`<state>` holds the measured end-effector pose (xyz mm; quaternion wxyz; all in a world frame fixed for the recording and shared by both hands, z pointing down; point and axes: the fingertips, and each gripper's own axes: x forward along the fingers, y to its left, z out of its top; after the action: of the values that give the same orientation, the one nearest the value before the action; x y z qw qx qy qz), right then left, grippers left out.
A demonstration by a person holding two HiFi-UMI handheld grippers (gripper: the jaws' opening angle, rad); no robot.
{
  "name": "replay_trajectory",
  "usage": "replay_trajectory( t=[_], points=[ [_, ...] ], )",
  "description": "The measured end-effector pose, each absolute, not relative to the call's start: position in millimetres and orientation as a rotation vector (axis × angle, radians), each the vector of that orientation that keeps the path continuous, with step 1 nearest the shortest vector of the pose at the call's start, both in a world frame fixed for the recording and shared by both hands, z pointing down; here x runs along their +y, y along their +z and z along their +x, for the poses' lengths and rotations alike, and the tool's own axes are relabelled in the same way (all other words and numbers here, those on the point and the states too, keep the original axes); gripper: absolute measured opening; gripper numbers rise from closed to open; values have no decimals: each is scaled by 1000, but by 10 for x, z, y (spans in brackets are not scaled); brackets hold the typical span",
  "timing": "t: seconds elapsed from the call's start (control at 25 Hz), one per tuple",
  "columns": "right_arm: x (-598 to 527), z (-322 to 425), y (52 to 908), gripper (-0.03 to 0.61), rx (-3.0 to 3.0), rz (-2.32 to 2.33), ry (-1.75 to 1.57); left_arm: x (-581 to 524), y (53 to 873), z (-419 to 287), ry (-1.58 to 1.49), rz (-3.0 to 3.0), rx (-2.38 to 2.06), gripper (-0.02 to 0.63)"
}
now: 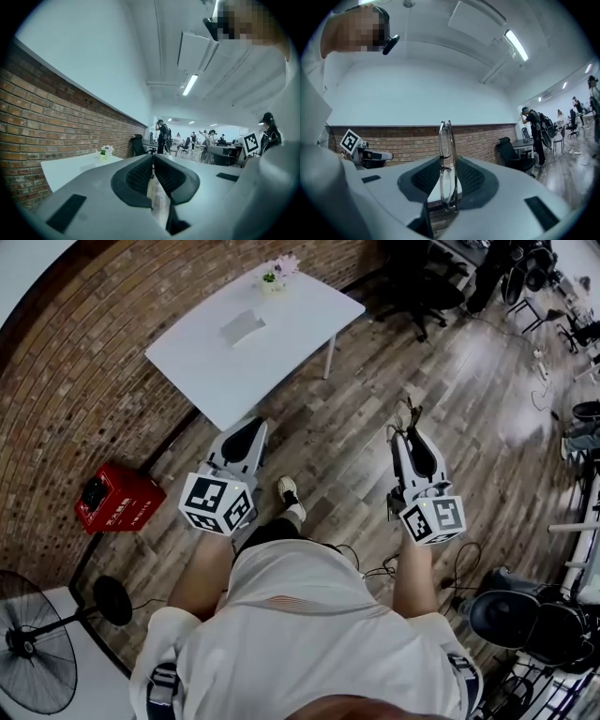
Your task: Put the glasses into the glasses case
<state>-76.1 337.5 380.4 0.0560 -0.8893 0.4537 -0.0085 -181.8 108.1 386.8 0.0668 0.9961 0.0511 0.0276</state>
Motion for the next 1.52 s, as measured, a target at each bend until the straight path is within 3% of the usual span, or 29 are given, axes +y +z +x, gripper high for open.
replay_trajectory(
  t=[0.64,1.16,1.52],
  points=[
    [2449,823,3607,161,1384,-2752,-45,167,3693,-93,47,2999,215,28],
    [1115,1706,3675,161,1677,-2610,-108,-957,3720,469,59,2994,-58,28],
    [-174,2690,3803,161,2047,-2331,-162,-1788,3839,851,64,2920,-512,28]
  ],
)
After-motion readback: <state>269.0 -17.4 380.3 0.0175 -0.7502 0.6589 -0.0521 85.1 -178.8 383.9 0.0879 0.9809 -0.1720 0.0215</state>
